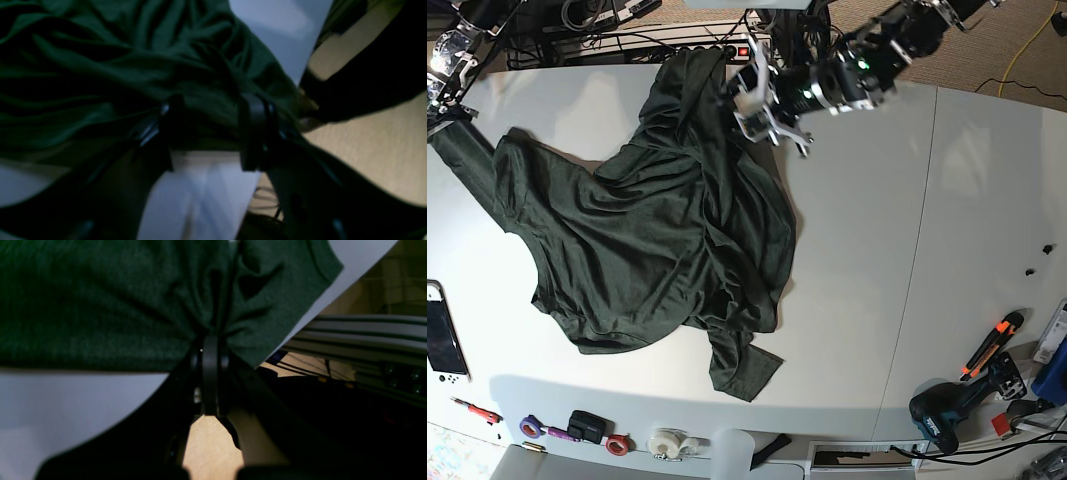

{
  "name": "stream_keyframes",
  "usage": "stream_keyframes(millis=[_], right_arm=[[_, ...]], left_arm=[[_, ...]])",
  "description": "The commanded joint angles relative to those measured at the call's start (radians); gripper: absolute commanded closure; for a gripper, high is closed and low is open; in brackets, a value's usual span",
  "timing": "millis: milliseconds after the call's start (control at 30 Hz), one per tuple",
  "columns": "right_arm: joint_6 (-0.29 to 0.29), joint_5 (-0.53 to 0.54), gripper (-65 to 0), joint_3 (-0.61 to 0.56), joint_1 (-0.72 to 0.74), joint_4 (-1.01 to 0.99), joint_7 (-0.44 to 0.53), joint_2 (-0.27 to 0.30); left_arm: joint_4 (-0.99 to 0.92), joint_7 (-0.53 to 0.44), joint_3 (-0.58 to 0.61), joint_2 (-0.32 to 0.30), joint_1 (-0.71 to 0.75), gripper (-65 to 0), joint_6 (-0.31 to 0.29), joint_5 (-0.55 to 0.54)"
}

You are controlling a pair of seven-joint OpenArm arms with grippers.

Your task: Layout the t-shirt on the table in an organized manner, then fold the t-shirt properly

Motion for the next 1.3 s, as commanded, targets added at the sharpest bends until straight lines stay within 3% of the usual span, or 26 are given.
stream_keyframes(millis=[0, 133, 633, 700, 800, 967, 1033, 1267], right_arm=[[0.039, 0.063, 0.0, 0.000, -0.011, -0.005, -0.059, -0.003], [0.045, 0.091, 0.0, 0.000, -0.013, -0.005, -0.066, -0.003], [0.045, 0.091, 0.0, 0.000, -0.013, -0.005, -0.066, -0.003], [0.045, 0.091, 0.0, 0.000, -0.013, -0.005, -0.066, -0.003], [0.045, 0.091, 0.0, 0.000, -0.013, -0.005, -0.067, -0.003], [0.045, 0.091, 0.0, 0.000, -0.013, -0.005, -0.069, -0.002], [0.045, 0.091, 0.0, 0.000, -0.013, -0.005, -0.070, -0.003], [0.045, 0.091, 0.0, 0.000, -0.013, -0.005, -0.071, -0.003]], left_arm=[[0.015, -0.024, 0.019, 0.005, -0.006, -27.2, 0.019, 0.019], [0.005, -0.022, 0.075, 0.022, -0.009, -27.2, 0.079, 0.055], [-0.115, -0.010, 0.117, 0.050, -0.009, -27.0, 0.081, 0.021], [-0.115, -0.029, 0.117, 0.050, -0.009, -19.3, 0.081, 0.021], [-0.115, -0.057, 0.117, 0.050, -0.009, 0.0, 0.081, 0.027], [-0.115, -0.038, 0.108, 0.041, -0.027, 0.0, 0.085, 0.163], [-0.115, -0.006, 0.079, 0.034, -0.041, 0.0, 0.117, 0.195], [-0.115, 0.000, -0.119, -0.010, -0.058, 0.0, 0.129, 0.223]])
